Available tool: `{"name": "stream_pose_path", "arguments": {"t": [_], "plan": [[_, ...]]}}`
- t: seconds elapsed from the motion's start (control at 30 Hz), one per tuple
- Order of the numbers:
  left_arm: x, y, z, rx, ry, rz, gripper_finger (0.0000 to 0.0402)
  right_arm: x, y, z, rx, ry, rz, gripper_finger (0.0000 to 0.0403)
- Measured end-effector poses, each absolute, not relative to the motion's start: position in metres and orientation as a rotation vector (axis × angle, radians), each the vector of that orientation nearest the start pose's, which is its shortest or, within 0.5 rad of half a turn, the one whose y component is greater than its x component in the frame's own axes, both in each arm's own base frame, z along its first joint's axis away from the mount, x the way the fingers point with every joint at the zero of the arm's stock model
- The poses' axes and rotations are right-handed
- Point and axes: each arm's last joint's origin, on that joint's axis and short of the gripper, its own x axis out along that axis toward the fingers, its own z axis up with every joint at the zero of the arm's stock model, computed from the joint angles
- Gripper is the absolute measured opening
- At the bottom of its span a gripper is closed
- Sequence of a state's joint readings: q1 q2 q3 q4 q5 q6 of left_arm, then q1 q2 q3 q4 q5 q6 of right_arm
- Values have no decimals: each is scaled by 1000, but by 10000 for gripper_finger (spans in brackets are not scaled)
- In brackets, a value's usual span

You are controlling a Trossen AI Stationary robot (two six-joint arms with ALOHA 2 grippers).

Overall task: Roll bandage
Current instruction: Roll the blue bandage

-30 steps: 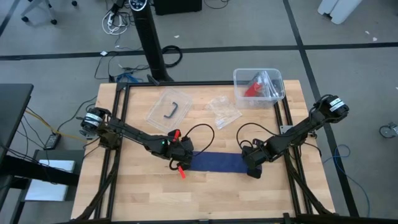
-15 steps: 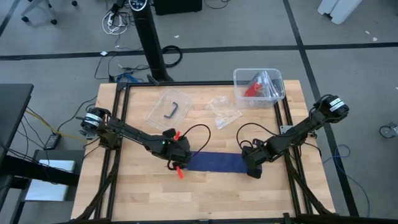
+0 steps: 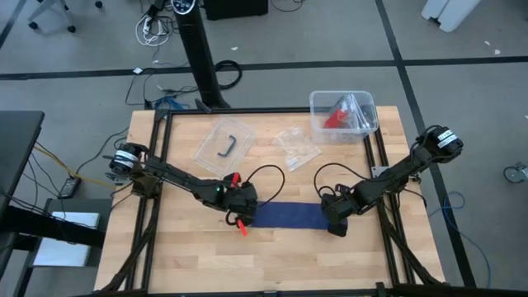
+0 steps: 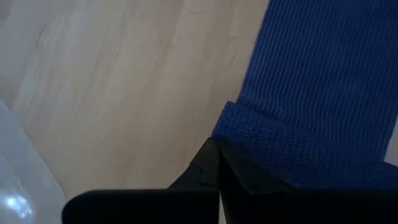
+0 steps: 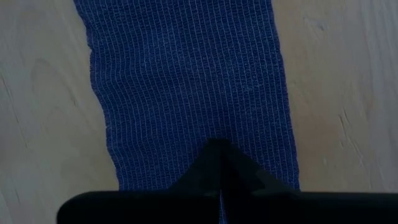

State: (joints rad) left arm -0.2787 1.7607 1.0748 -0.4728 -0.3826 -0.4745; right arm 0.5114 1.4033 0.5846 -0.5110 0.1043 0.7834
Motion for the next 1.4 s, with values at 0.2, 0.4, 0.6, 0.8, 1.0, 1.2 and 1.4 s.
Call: {"name": "stream_pose_path", "arguments": {"t": [0.2,0.4,0.6,0.8,1.0,1.2,1.4], "plan": [[323,-81,168,-36,1071,358,1,185,100,132,261,1303,-167,0],[317,-81,180,31,1147,463,1,185,100,132,272,1306,-178,0],[318,-88,182,-6,1158,406,1,184,100,132,285,1312,-181,0],[315,-89,170,-54,1142,388,1,183,101,132,281,1317,-176,0],[320,-91,168,-81,1075,355,1,183,101,132,283,1320,-174,0],[322,-92,169,-90,1057,326,1,183,101,132,283,1321,-173,0],[326,-93,171,-88,1020,303,1,183,101,132,283,1321,-174,0]]}}
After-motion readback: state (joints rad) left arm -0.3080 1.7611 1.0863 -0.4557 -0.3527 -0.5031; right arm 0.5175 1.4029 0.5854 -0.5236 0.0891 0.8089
